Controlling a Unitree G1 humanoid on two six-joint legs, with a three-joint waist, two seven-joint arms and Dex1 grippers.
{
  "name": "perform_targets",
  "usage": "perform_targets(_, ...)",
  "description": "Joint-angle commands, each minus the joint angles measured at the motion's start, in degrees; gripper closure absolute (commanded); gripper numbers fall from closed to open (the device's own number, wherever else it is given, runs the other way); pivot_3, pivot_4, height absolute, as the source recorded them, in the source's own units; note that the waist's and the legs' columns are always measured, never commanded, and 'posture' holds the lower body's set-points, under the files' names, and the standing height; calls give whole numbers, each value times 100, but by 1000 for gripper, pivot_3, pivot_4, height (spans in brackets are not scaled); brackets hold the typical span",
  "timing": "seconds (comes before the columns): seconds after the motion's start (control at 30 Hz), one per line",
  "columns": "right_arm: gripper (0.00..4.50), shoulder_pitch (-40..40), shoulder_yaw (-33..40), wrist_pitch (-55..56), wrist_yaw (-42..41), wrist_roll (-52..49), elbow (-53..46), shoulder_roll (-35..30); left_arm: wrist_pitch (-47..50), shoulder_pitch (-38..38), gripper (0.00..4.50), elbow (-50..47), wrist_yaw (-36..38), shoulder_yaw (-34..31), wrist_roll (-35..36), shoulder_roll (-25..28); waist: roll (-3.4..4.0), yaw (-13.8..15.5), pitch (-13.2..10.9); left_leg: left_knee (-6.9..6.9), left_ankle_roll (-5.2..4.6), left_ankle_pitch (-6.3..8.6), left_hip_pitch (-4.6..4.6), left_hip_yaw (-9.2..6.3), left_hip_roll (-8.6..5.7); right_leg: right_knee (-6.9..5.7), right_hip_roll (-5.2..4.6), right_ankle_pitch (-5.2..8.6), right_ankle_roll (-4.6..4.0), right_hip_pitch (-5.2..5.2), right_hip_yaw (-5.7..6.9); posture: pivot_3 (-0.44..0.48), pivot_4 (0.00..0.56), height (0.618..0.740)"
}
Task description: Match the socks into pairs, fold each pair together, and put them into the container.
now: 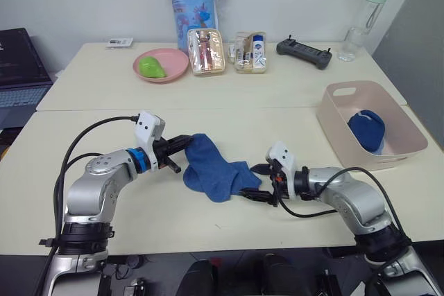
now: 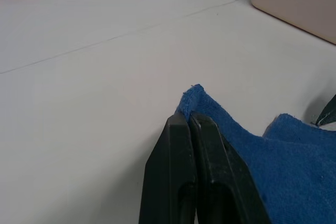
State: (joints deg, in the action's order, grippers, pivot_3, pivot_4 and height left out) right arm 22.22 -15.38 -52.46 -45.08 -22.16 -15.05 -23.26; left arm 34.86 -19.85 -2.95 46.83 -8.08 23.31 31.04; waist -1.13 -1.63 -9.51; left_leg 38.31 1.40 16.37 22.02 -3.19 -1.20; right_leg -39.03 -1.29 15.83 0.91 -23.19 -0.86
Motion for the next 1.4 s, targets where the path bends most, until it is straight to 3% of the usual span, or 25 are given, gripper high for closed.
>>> perform_targets(0.03, 934, 157, -26, -332, 110, -192, -152, 113, -14, -44, 4500, -241, -11, 12, 102, 62, 0, 2, 0, 0, 0, 0, 0, 0, 0, 1, 0, 0, 0, 0, 0, 0, 150, 740)
perform_targets(0.37, 4473, 400, -61, -823, 266, -422, 79, 456, -12, -27, 4500, -298, 0, 65, 156, 126, -1, 1, 0, 0, 0, 0, 0, 1, -1, 1, 0, 0, 0, 0, -1, 0, 150, 740)
perform_targets(0.63, 4473, 593, 50, -1041, 320, -612, 374, 603, -6, 77, 4500, -396, -34, 27, 202, 160, -1, -1, 1, -2, 0, 0, 0, 1, 0, 1, 0, 0, 0, -1, -1, 0, 150, 740)
perform_targets(0.73, 3899, 612, 38, -1112, 306, -635, 392, 532, 0, 89, 4500, -421, -51, 27, 217, 169, -1, -1, 1, -1, 0, 0, 0, 1, -1, 1, 0, 0, 0, -1, -1, 0, 150, 740)
perform_targets(0.87, 2543, 639, 53, -1271, 397, -642, 477, 521, -15, 86, 4500, -416, -62, 32, 225, 180, -1, -2, 1, -2, 0, 0, 0, 1, -1, 1, 0, 0, 0, -1, -1, 0, 150, 740)
perform_targets(1.4, 2543, 768, 357, -1541, 700, -925, 711, 997, -33, 65, 4500, -411, -82, 80, 231, 153, -1, -4, 1, -4, 0, 0, 0, 1, 0, 1, 0, 0, 0, -2, -1, 0, 150, 740)
